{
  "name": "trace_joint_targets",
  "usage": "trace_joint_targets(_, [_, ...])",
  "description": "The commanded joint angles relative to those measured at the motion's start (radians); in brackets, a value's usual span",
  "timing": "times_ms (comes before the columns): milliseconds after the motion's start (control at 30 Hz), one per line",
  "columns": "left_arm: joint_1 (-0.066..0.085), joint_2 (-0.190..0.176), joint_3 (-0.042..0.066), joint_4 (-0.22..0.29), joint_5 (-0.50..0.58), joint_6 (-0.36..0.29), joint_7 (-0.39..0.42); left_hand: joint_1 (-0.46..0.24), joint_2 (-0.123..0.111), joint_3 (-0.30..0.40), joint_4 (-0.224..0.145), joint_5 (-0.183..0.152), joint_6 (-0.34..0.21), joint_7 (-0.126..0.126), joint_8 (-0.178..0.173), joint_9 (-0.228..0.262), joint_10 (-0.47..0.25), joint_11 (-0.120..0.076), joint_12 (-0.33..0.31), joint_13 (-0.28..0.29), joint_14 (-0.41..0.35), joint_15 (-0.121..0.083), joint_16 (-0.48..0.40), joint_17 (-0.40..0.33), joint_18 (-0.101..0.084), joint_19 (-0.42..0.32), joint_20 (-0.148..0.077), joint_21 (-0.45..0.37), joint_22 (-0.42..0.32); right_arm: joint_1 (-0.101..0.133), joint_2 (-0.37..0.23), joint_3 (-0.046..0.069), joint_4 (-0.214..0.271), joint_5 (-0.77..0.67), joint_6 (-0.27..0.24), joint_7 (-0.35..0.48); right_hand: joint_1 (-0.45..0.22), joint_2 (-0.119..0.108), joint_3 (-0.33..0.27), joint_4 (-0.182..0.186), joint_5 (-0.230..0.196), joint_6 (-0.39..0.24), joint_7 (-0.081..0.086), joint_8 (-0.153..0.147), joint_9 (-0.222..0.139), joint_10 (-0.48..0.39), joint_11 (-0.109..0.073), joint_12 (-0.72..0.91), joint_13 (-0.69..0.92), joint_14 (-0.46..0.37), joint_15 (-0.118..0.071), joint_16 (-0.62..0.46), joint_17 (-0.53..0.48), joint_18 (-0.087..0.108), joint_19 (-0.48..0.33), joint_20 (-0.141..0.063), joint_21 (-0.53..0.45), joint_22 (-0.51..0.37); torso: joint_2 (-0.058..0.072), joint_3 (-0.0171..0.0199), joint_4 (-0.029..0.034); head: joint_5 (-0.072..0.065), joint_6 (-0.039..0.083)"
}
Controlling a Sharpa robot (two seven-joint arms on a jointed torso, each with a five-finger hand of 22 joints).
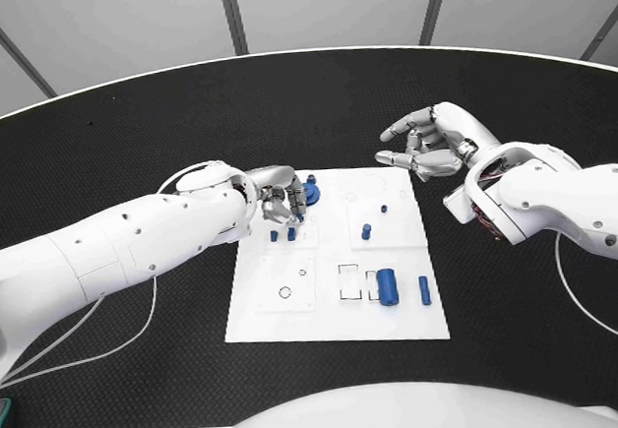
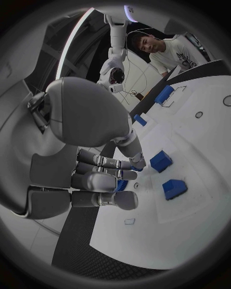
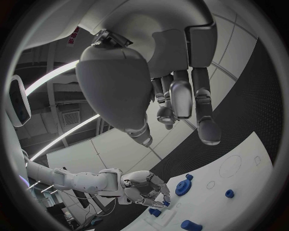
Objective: Assemble the parts on the task board
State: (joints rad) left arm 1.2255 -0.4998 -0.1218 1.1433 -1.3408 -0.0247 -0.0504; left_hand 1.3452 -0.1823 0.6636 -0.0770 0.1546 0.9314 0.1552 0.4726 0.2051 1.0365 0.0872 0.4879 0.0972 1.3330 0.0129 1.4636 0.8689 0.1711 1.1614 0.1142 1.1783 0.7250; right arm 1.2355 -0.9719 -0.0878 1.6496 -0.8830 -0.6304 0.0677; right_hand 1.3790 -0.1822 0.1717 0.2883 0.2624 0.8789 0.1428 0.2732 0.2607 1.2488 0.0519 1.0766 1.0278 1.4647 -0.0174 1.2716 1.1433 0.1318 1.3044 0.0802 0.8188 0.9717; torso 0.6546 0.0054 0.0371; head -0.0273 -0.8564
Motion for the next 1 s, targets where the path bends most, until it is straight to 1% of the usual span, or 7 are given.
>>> trace_joint_targets(33, [0.003,-0.009,0.001,0.007,0.002,-0.001,-0.003,-0.009,0.002,-0.005,0.002,-0.004,0.006,-0.001,-0.004,-0.001,0.007,-0.002,-0.005,0.001,0.009,0.000,0.005,0.001,-0.011,0.005,0.000,0.003,0.001,0.000,0.000,0.000,0.000,0.000,0.000,0.000,-0.004,0.008,-0.003,0.000,0.004,0.007,-0.002,0.007,-0.001,-0.001,0.002,0.003,0.001,0.009,-0.006,-0.004,0.001,0.014,0.006,0.000,-0.004,0.001,0.000,-0.0002,-0.0002,0.001,0.002])
trace_joint_targets(167, [0.010,-0.023,0.005,0.019,0.004,-0.003,-0.007,-0.011,0.002,-0.006,0.003,-0.004,0.008,-0.002,-0.004,-0.001,0.009,-0.002,-0.005,0.001,0.009,0.000,0.005,-0.002,-0.011,0.008,0.000,0.006,0.006,0.000,0.000,0.000,-0.001,0.000,0.000,0.001,-0.004,0.008,-0.003,0.000,0.004,0.007,-0.002,0.007,-0.001,-0.001,0.002,0.003,0.001,0.009,-0.006,-0.004,0.001,0.014,0.006,0.000,-0.004,0.001,0.000,-0.0002,-0.0010,0.003,0.003])
trace_joint_targets(300, [0.015,-0.033,0.013,0.027,0.005,-0.001,-0.012,-0.012,0.001,-0.007,0.003,-0.004,0.009,-0.002,-0.004,-0.001,0.010,-0.003,-0.005,0.001,0.010,0.000,0.005,-0.002,-0.012,0.009,0.000,0.007,0.007,0.000,0.001,0.000,-0.002,0.000,0.000,0.001,-0.004,0.008,-0.003,0.000,0.004,0.007,-0.002,0.007,-0.001,-0.001,0.002,0.003,0.001,0.009,-0.006,-0.004,0.001,0.014,0.006,0.000,-0.004,0.001,0.000,0.0007,-0.0007,0.005,0.004])
trace_joint_targets(467, [0.023,-0.047,0.019,0.036,0.008,0.005,-0.021,-0.014,0.001,-0.008,0.004,-0.004,0.012,-0.003,-0.004,-0.001,0.012,-0.003,-0.005,0.001,0.012,-0.001,0.005,-0.002,-0.012,0.012,0.000,0.009,0.011,0.000,0.002,0.000,-0.004,0.000,0.001,0.002,-0.004,0.008,-0.003,0.000,0.004,0.007,-0.002,0.007,-0.001,-0.001,0.002,0.003,0.001,0.009,-0.006,-0.004,0.001,0.014,0.006,0.000,-0.004,0.001,0.000,0.0003,-0.0001,0.007,0.005])
trace_joint_targets(700, [0.029,-0.057,0.021,0.035,0.009,0.018,-0.034,-0.016,0.001,-0.009,0.005,-0.005,0.014,-0.003,-0.003,0.000,0.014,-0.004,-0.006,0.001,0.012,-0.002,0.005,-0.004,-0.013,0.014,0.000,0.011,0.014,0.000,0.003,0.000,-0.006,0.000,0.001,0.002,-0.004,0.008,-0.003,0.000,0.004,0.007,-0.002,0.007,-0.001,-0.001,0.002,0.003,0.001,0.009,-0.006,-0.004,0.001,0.014,0.006,0.000,-0.004,0.001,0.001,0.0009,-0.0001,0.008,0.006])
trace_joint_targets(1000, [0.030,-0.055,0.022,0.011,0.009,0.047,-0.051,-0.018,0.000,-0.011,0.005,-0.005,0.016,-0.004,-0.003,0.000,0.016,-0.005,-0.006,0.001,0.012,-0.002,0.005,-0.009,-0.013,0.015,-0.001,0.011,0.015,0.000,0.003,0.000,-0.007,0.000,0.002,0.002,-0.005,0.008,-0.002,0.000,0.006,0.007,-0.002,0.007,-0.001,-0.001,0.001,0.003,0.000,0.010,-0.006,-0.005,0.001,0.014,0.007,0.000,-0.005,0.001,0.001,0.0013,-0.0015,0.010,0.007])
